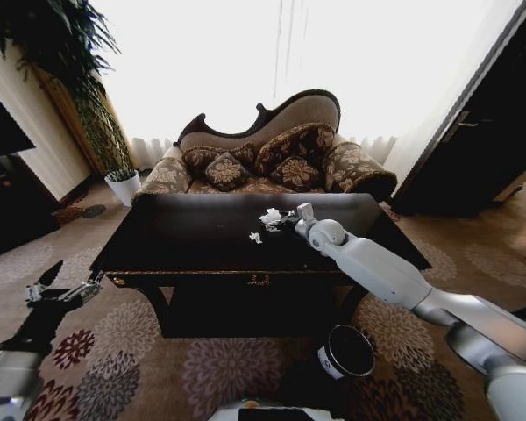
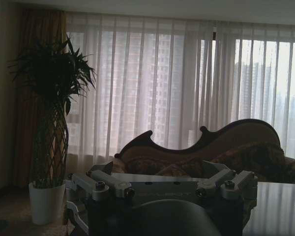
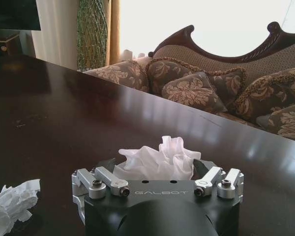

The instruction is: Move to the front of the table and place the trash on the table into the trash bin.

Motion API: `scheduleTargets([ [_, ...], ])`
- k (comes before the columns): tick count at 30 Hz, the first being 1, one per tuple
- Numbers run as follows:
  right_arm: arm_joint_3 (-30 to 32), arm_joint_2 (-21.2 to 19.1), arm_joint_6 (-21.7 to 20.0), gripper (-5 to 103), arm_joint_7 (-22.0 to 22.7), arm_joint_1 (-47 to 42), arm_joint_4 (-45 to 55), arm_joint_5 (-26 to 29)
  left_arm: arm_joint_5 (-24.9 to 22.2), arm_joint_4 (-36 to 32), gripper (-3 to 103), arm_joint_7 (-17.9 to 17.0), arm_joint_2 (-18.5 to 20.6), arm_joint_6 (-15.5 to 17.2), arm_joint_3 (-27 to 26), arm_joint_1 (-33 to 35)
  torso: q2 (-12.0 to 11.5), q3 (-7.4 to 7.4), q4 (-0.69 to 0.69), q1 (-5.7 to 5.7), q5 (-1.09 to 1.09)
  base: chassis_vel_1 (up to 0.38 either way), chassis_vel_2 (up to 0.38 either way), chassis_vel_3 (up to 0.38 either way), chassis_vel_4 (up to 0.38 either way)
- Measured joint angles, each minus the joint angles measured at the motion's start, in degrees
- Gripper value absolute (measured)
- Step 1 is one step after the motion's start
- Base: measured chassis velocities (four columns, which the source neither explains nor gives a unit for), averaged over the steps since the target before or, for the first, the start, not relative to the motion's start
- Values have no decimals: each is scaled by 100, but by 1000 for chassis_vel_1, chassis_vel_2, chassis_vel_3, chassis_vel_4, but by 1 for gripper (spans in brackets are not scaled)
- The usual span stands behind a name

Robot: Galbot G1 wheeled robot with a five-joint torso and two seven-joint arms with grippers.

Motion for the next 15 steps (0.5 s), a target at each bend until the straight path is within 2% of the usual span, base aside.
scheduleTargets([
  [1, 3, -4, 8, 88, -20, -6, 0, -6, 3, 0, 100, 0, -1, 0, 7, -2, 0, 0, 0, 0, 0, 0, 0, 0, 0],
  [2, 19, -7, 22, 77, -58, -20, -2, -22, 12, 0, 100, 0, -4, 0, 17, -5, 0, 0, 0, 0, 0, 0, 0, 0, 0],
  [4, 27, -8, 28, 77, -72, -26, -5, -29, 15, 1, 100, 0, -5, -1, 19, -6, 0, 0, 0, 0, 0, 0, 0, 0, 0],
  [6, 52, -10, 54, 66, -111, -56, -11, -58, 20, 1, 100, 0, -7, -2, 22, -6, 0, 0, 0, 0, 0, 0, 0, 0, 0],
  [7, 52, -10, 54, 66, -111, -56, -11, -58, 20, 1, 100, 0, -7, -2, 22, -6, 0, 0, 0, 0, 0, 0, 0, 0, 0],
  [10, 87, -12, 72, 49, -154, -97, -14, -87, 20, 1, 100, 0, -7, -5, 20, 3, 0, 0, 0, 0, 0, 0, 0, 0, 0],
  [11, 87, -12, 72, 49, -154, -97, -14, -87, 20, 1, 100, 0, -7, -5, 20, 3, 0, 0, 0, 0, 0, 0, 0, 0, 0],
  [14, 124, -37, 83, 34, -186, -123, 22, -89, 20, -5, 100, 0, -8, -5, 15, 9, 0, 0, 0, 0, 0, 0, 0, 0, 0],
  [15, 138, -48, 86, 34, -192, -130, 40, -88, 20, -8, 100, -1, -8, -5, 15, 9, 0, 0, 0, 0, 0, 0, 0, 0, 0],
])
